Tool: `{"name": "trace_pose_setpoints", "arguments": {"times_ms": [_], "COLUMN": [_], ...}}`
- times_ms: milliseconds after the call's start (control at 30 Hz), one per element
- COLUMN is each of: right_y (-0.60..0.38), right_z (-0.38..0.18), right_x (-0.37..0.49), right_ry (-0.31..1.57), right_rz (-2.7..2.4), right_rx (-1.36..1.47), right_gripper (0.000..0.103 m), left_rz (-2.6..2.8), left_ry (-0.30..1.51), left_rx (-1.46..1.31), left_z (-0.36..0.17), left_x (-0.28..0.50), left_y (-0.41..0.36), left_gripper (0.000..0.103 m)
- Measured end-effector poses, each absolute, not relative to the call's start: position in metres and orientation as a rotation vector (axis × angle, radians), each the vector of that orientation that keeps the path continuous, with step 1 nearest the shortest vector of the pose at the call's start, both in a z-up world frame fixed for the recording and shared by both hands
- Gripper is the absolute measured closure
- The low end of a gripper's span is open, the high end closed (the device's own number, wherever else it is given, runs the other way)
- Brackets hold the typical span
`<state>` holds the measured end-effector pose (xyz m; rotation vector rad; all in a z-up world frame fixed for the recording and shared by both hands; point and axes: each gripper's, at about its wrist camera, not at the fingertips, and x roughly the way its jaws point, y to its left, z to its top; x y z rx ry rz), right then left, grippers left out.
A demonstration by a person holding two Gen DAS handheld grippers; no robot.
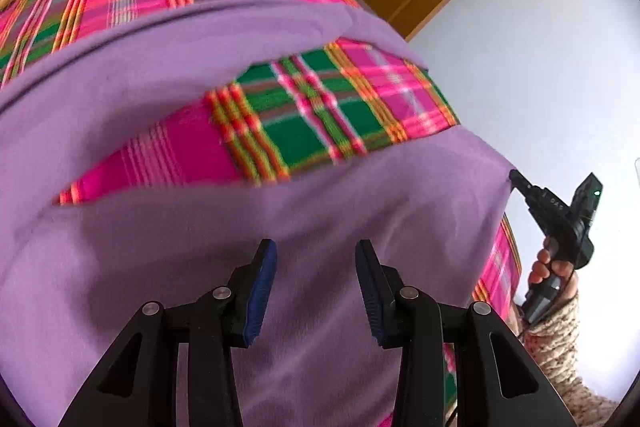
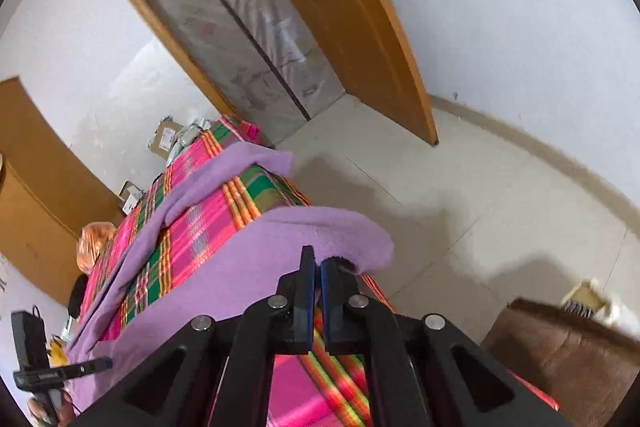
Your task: Fold clothes
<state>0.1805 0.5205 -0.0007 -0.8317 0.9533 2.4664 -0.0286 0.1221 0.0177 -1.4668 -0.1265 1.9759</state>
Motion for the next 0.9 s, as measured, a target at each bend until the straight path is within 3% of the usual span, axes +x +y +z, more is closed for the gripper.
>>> {"name": "trace_pose_setpoints", "arguments": {"times_ms": [467, 833, 900], "right_y": [0.522, 0.523, 0.521], "right_z": [-0.014, 0.013, 0.018], "right_x": [0.191, 0.184, 0.173], "right_ry": [0.888, 0.709, 0.691], "right_rz": [2.373, 2.34, 2.38], "right_rx": [-0.897, -0.89, -0.899], "right_gripper": [0.1, 0.093, 0.086], "left_rz": [1.867, 1.697, 1.696], "left_ry": [-0.137, -0.192, -0.2], "left_rx": [-1.503, -1.556, -1.555], "left_z": [0.005, -0.001, -0.002], "left_x": [0.016, 0.03, 0.029], "left_y": [0.1, 0.101, 0.101], "left_gripper": [0.061, 0.06, 0.06]}}
